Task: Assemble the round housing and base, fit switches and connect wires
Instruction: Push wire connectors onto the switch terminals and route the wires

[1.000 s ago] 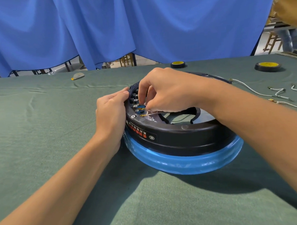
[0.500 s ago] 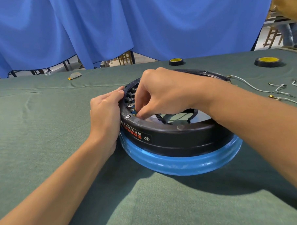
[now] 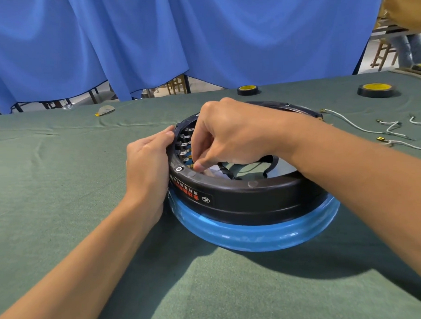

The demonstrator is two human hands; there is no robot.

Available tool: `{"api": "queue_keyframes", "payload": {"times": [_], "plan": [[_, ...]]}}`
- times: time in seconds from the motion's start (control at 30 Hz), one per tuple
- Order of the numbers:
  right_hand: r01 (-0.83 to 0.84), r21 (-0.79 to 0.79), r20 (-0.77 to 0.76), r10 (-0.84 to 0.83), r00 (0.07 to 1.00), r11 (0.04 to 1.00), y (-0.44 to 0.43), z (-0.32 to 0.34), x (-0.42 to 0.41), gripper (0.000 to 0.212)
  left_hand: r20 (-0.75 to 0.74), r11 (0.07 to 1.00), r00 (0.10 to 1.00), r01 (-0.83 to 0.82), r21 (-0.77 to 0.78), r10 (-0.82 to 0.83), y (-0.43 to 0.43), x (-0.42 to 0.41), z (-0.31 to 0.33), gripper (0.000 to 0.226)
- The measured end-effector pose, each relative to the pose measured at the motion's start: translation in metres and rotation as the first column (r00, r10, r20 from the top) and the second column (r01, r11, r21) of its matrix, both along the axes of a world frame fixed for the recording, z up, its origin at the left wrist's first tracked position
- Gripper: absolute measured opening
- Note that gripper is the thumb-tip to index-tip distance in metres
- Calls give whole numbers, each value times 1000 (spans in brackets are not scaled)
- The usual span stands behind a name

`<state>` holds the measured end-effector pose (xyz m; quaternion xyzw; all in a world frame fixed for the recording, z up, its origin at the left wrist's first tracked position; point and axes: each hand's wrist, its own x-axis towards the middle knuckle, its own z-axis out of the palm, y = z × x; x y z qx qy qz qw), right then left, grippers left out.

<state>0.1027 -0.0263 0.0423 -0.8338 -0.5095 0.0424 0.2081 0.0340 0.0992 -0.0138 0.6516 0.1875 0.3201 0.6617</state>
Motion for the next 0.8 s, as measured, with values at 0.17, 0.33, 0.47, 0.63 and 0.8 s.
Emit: {"api": "queue_keyframes", "payload": {"times": [0.17,0.33,0.47,0.63,0.8], "plan": [[6,6,9,-6,1000,1000,2,-1,-1,5,-5,1000,1000,-4,-4,4,0,1,0,23],[-10,9,0,10,1000,1000,3,-2,0,5,-9,1000,1000,-2,-14,2,0,0,1,25],[-4,-16,-21,4,1000,1000,2,-1,1,6,-32,1000,999,-2,-14,2,0,1,3,29],[-6,-21,-37,6,999,1000,1,-1,0,9,-72,992,990,-121,-19,119,-6,-2,1,20],[-3,-2,-3,3,1000,1000,2,-3,-1,5,-99,971,981,-183,-154,169,-14,-5,-1,14]]}}
